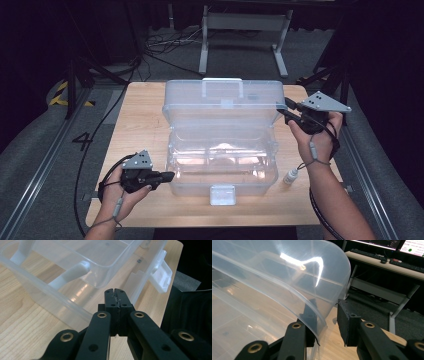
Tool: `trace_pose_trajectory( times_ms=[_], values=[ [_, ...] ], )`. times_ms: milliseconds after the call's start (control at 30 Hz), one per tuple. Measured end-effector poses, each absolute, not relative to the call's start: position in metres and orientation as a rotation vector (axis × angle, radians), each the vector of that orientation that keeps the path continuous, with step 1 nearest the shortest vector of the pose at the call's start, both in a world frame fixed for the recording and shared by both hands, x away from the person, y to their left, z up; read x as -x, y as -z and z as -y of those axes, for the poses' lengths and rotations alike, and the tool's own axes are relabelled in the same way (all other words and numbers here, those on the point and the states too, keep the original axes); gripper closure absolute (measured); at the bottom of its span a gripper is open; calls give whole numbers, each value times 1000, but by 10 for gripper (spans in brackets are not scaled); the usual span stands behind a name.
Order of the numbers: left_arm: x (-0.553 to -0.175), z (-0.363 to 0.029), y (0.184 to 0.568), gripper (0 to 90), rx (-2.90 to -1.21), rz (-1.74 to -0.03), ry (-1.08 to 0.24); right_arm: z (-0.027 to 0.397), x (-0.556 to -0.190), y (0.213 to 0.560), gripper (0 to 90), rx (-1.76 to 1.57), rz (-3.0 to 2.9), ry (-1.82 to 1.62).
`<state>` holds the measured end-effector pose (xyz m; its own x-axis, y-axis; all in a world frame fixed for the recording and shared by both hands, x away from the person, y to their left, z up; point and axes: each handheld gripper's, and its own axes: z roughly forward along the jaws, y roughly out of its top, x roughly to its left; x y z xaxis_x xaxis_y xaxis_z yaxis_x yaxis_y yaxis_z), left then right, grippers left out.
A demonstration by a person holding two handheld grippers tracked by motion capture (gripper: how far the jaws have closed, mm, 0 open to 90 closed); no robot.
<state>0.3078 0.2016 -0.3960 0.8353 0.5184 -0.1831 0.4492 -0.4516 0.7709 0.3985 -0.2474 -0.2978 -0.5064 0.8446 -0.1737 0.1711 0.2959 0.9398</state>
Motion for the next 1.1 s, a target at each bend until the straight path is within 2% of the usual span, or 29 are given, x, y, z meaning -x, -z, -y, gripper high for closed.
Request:
trace_pose_trajectory(
  times_ms=[1100],
  values=[
    [-308,-200,396,899,-2121,-705,-111,241,-428,286,706,-920,-1867,-1183]
  ],
)
